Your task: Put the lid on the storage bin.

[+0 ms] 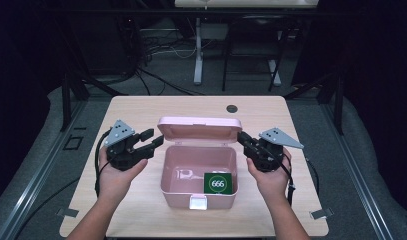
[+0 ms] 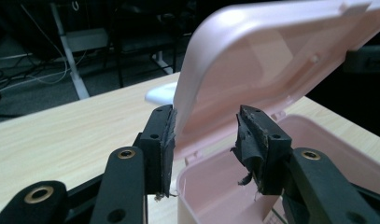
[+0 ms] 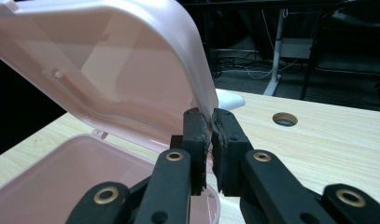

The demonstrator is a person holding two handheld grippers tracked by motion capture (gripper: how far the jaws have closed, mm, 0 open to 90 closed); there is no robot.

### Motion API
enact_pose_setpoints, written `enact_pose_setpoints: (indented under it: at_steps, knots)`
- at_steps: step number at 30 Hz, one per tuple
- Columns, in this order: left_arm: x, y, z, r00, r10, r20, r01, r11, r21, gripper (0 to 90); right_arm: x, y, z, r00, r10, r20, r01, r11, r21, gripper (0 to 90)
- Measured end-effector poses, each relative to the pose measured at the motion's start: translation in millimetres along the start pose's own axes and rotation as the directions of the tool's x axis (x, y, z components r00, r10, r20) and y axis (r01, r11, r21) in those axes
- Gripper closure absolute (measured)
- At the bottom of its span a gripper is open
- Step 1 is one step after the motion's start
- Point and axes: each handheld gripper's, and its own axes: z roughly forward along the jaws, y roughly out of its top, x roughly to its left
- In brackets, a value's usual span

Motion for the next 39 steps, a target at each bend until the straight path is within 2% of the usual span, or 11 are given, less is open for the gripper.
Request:
enact_pose_setpoints:
  at_steps: [5, 8, 10, 14, 21, 33, 36, 39]
  knots:
    - [0.6, 7.7, 9.2, 0.9999, 0.001, 0.016, -0.001, 0.9999, 0.011, 54.4, -0.4, -1.7, 1.6, 1.0, -0.006, 0.003, 0.006, 1.0, 0.005, 83.5]
    - [-0.8, 8.9, 13.9, 0.9998, 0.002, 0.017, -0.002, 0.9997, 0.024, 59.4, -1.4, -3.0, 2.6, 1.0, -0.005, 0.001, 0.005, 1.0, 0.006, 83.0]
    - [-1.8, 9.2, 15.3, 0.9998, 0.017, -0.009, -0.016, 0.9994, 0.031, 62.2, -1.8, -4.1, 3.4, 1.0, -0.009, 0.003, 0.009, 0.9999, 0.01, 82.3]
    - [0.1, 9.7, 15.1, 0.9997, 0.006, -0.024, -0.005, 0.9997, 0.023, 71.5, -3.5, -6.2, 4.5, 0.9998, -0.015, 0.012, 0.015, 0.9998, 0.014, 81.6]
    - [1.4, 10.3, 15.3, 0.9996, 0.006, -0.028, -0.005, 0.9995, 0.032, 76.8, -4.7, -5.9, 0.4, 0.9996, -0.019, 0.021, 0.019, 0.9998, 0.004, 79.5]
    - [1.9, 10.6, 14.9, 0.9996, 0.01, -0.028, -0.009, 0.9994, 0.033, 78.8, -6.1, -3.9, -5.2, 0.9998, -0.019, 0.004, 0.019, 0.9994, -0.029, 77.3]
    - [3.2, 11.2, 15.2, 0.9996, 0.005, -0.026, -0.004, 0.9994, 0.035, 79.1, -7.8, -3.4, -6.2, 0.9997, -0.017, 0.017, 0.018, 0.9993, -0.032, 77.8]
    - [1.3, 11.1, 14.4, 0.9995, 0.013, -0.028, -0.012, 0.9993, 0.036, 78.4, -12.2, -2.7, -7.5, 0.9997, 0.004, 0.026, -0.003, 0.9995, -0.031, 77.6]
